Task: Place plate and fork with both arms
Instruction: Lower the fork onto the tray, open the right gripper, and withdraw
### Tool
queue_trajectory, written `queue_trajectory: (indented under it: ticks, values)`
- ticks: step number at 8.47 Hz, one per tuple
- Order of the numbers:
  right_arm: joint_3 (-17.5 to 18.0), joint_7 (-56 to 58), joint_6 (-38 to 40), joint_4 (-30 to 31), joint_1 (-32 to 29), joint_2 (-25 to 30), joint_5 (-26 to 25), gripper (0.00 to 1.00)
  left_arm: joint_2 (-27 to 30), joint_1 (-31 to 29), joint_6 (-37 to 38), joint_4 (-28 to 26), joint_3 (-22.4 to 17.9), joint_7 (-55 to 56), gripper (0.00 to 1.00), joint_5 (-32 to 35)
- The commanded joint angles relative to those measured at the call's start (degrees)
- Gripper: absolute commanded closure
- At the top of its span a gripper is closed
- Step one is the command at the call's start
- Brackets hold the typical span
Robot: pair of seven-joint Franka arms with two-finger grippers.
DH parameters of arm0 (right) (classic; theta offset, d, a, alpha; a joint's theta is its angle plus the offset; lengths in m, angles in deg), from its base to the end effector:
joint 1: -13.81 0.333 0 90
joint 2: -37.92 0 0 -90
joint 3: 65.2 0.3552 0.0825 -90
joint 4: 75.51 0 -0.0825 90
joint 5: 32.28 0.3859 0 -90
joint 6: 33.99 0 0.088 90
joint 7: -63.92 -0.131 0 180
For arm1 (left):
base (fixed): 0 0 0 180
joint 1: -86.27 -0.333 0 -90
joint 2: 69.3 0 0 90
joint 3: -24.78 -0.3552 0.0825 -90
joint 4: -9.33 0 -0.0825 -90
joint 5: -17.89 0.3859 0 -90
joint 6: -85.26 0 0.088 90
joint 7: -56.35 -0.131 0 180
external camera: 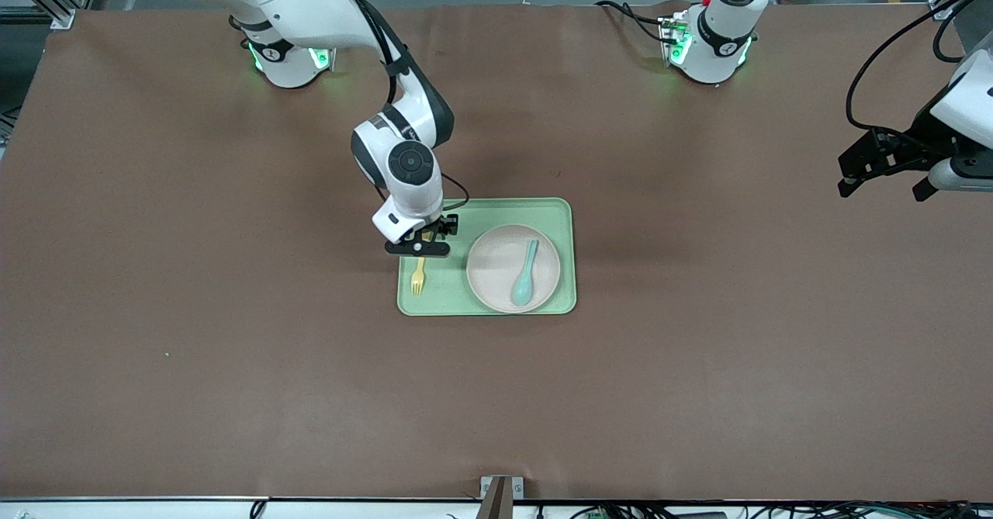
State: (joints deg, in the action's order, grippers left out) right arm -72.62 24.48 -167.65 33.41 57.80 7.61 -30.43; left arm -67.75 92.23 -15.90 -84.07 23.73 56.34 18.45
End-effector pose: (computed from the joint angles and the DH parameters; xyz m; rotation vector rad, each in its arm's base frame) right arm 0.5111 0.3856 0.2232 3.0482 -0.0899 -0.0700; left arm 0.5673 -0.0475 0.6453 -3.1260 0.1360 -0.2552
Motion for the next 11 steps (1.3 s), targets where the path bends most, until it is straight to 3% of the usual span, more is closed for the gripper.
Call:
queue_trajectory:
  ticks: [1,3,7,9,11]
  values:
    - [0.74,2.16,10.48,1.29,-5.92,13.9,1.75,0.0,0.9,0.01,-0.35,-0.12,-0.17,-0.43,0.0,1.12]
    - [0.65,7.42,19.27,-0.54,-13.19,23.24,1.84,0.0,0.82,0.01,-0.35,0.14,-0.09,-0.43,0.0,1.21]
    - [0.38,29.72,44.94,-17.22,-31.29,26.35,4.56,0.0,0.73,0.01,-0.35,0.14,-0.09,-0.43,0.0,1.21]
    - [0.3,36.24,47.88,-16.03,-37.02,32.13,3.95,0.0,0.81,0.01,-0.35,0.14,-0.17,-0.52,0.0,1.21]
    - [0.3,42.4,48.85,-16.11,-41.94,33.56,2.55,0.0,0.82,0.01,-0.35,0.14,-0.17,-0.52,0.0,1.21]
